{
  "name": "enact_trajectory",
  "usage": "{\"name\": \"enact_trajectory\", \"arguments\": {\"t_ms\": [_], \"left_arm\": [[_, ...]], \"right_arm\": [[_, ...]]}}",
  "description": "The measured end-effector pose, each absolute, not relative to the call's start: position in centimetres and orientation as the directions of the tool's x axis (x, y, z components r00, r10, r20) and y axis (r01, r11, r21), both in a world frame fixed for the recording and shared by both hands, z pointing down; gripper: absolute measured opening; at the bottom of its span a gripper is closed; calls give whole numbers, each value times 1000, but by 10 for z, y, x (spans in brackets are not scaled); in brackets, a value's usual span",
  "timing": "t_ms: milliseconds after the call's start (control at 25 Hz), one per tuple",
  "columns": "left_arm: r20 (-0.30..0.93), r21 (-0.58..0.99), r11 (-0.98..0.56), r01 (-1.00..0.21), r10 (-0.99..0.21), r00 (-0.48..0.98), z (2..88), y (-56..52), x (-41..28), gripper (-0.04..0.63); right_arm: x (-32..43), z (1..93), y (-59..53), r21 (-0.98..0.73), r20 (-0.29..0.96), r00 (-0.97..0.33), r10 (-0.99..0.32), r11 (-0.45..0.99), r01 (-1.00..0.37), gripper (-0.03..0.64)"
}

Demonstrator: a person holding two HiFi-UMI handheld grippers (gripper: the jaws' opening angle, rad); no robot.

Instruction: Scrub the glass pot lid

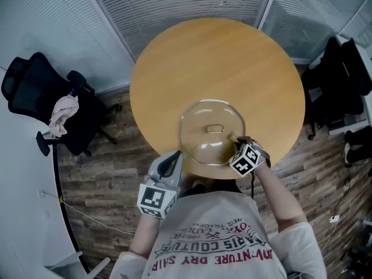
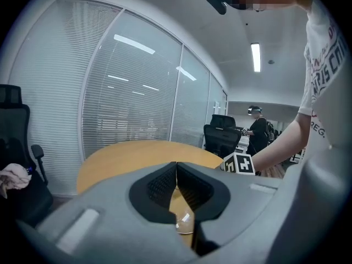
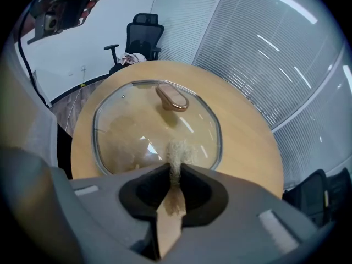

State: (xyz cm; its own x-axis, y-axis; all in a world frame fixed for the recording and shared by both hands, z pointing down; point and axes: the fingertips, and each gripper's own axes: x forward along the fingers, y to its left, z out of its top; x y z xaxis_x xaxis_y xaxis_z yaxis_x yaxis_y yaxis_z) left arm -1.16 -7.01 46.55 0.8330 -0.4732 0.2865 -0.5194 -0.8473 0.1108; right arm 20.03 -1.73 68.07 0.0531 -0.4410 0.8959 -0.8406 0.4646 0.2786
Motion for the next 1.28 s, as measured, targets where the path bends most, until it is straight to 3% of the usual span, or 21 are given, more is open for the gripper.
{"name": "enact_trajectory", "arguments": {"t_ms": [400,960,1280], "left_arm": [[293,131,-853,-505,-453,842,469,-53,-43,9],[335,162,-805,-571,-499,799,487,-39,-99,9],[317,144,-814,-563,-501,805,479,-35,-86,9]], "right_arm": [[145,674,7,170,906,-9,-422,386,-907,55],[55,678,3,136,913,-91,-397,508,-851,55],[49,664,11,63,890,-176,-420,496,-866,55]]}}
